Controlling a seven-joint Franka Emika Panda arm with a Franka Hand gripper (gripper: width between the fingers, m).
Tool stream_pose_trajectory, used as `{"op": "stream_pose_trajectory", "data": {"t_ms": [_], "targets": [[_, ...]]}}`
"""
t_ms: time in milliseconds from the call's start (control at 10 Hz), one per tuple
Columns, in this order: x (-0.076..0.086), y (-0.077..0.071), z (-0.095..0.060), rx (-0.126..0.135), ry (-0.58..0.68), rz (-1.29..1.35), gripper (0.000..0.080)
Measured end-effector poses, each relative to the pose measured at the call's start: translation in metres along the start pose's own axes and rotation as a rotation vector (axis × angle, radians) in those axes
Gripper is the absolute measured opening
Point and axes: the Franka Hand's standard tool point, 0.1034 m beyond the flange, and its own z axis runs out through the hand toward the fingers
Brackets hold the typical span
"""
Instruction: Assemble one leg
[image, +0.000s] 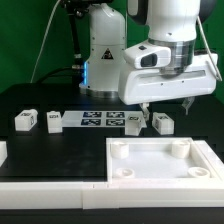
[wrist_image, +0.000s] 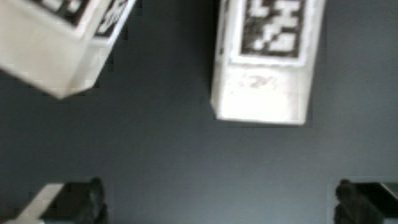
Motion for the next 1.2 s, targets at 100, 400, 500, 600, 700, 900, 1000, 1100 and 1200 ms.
{"op": "stream_pose_trajectory", "data": {"t_ms": [100,400,500,600,700,900,1000,1100,1200], "targets": [[0.0,0.0,0.0,0.001,-0.024,0.001,0.0649],[-0.011,-0.002,-0.002,0.005,-0.193,0.012,0.0649],[-0.009,-0.007,-0.007,0.006,-0.307,0.018,0.0649],[-0.007,-0.012,-0.005,0.003,-0.363,0.032,0.0649],[-0.016,-0.019,-0.002,-0.011,-0.473,0.059,0.0649],[-0.024,-0.025,0.004,-0.018,-0.674,0.074,0.0649],[-0.025,-0.024,0.011,-0.012,-0.731,0.073,0.0649],[-0.035,-0.023,0.019,-0.002,-0.83,0.064,0.0649],[-0.04,-0.02,0.026,0.013,-0.921,0.049,0.0649]]}}
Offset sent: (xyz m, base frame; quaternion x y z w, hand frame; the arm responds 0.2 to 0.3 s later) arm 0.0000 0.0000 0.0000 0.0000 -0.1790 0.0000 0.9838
